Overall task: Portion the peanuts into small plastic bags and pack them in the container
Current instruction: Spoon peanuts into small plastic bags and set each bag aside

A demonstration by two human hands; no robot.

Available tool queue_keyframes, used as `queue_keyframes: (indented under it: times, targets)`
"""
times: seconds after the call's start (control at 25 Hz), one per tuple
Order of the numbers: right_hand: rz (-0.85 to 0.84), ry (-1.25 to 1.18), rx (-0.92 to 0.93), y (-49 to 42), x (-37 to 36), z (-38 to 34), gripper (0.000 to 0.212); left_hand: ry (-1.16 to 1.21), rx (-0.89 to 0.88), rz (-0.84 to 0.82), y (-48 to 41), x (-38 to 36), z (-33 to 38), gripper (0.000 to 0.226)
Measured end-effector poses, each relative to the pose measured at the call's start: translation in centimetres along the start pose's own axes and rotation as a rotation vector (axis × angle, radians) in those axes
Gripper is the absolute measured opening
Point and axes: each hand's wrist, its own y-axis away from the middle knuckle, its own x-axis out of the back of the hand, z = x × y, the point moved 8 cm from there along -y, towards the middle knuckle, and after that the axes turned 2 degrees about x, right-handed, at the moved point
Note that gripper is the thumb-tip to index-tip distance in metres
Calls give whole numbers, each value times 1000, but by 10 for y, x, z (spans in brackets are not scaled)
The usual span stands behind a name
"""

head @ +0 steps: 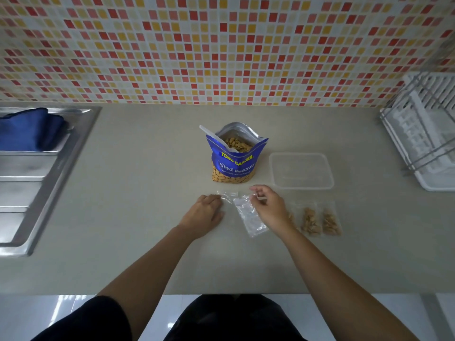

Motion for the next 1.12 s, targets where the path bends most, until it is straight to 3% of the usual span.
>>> queue_keyframes:
  times: [0.12,0.24,0.36,0.48,0.68,0.8,0.96,1.12]
  targets:
    - [-37,-139,32,5,9,-16,25,71,33,105,5,17,1,46]
    - [-80,-148,98,7,13,-34,31,404,185,316,6,59,9,22]
    - [-105,-189,151,4,16,-51,33,808,221,150,-8,73,24,13]
    - [-116,-189,206,0,25,-69,34,906,152,7,-14,79,43,9]
    - [-152,-123,185,-2,39,-73,55,1217,229,70,-16,95,52,11]
    - [-159,-212,169,-3,48,-77,55,1437,231,-13,-15,98,63,12]
    - [-184,-196,246,-6,55,-94,57,1546,219,-135,-16,100,78,16]
    - [-207,-123,295,-6,64,-109,59,1560,263,-92,-20,108,78,16]
